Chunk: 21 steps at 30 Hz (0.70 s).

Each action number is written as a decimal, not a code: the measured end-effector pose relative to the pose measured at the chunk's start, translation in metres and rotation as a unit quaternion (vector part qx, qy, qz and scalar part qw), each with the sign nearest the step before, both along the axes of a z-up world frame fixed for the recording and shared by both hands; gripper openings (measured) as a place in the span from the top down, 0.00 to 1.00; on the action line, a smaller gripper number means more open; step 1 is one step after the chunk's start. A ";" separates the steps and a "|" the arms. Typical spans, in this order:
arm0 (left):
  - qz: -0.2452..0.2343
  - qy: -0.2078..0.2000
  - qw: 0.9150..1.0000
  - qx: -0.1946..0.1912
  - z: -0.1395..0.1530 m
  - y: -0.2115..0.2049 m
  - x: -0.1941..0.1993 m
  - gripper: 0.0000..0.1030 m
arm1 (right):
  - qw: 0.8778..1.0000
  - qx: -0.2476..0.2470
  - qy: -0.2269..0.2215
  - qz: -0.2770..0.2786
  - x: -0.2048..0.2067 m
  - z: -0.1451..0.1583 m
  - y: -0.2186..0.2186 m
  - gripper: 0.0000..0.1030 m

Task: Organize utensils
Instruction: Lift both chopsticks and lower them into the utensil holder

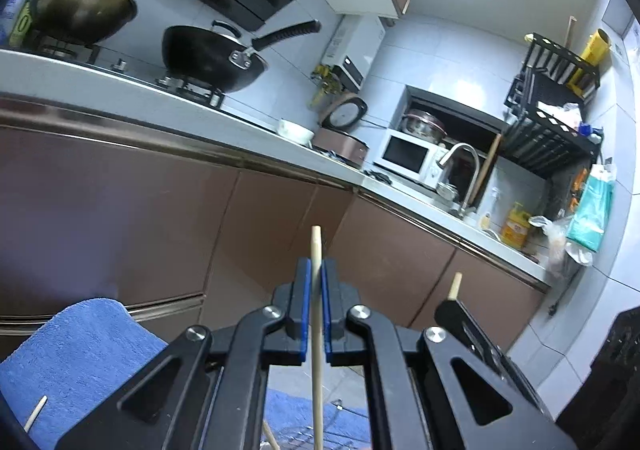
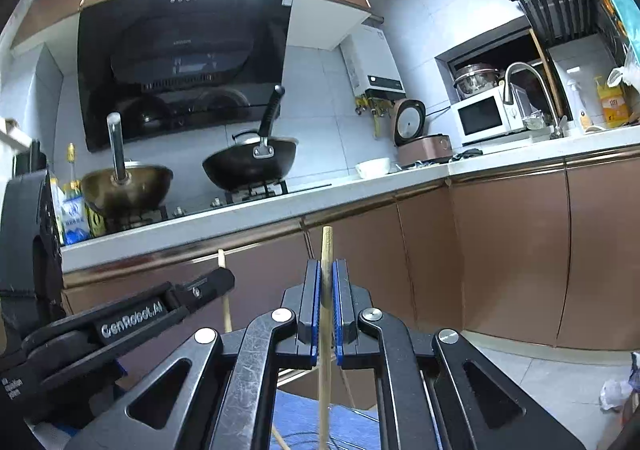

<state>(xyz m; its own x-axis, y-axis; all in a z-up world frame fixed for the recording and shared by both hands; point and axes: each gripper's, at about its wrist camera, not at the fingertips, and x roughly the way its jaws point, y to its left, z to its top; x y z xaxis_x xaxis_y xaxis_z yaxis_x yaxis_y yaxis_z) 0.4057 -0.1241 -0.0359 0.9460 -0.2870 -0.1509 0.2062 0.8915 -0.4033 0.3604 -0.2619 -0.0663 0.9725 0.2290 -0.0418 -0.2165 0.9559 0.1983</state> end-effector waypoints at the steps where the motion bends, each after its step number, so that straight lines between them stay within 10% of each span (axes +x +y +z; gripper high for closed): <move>1: 0.003 0.000 1.000 -0.002 -0.003 0.001 0.001 0.96 | 1.000 -0.006 0.002 -0.001 0.000 -0.003 0.001 0.94; 21: 0.022 0.011 0.999 -0.024 -0.030 0.010 0.009 0.96 | 1.000 -0.004 -0.013 0.002 -0.001 0.008 0.006 0.94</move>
<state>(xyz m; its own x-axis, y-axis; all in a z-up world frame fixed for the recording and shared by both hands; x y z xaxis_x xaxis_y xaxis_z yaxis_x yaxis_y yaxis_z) 0.4150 -0.1137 -0.0656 0.9545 -0.2530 -0.1580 0.1584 0.8786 -0.4505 0.3591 -0.2555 -0.0581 0.9726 0.2319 -0.0179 -0.2247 0.9566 0.1855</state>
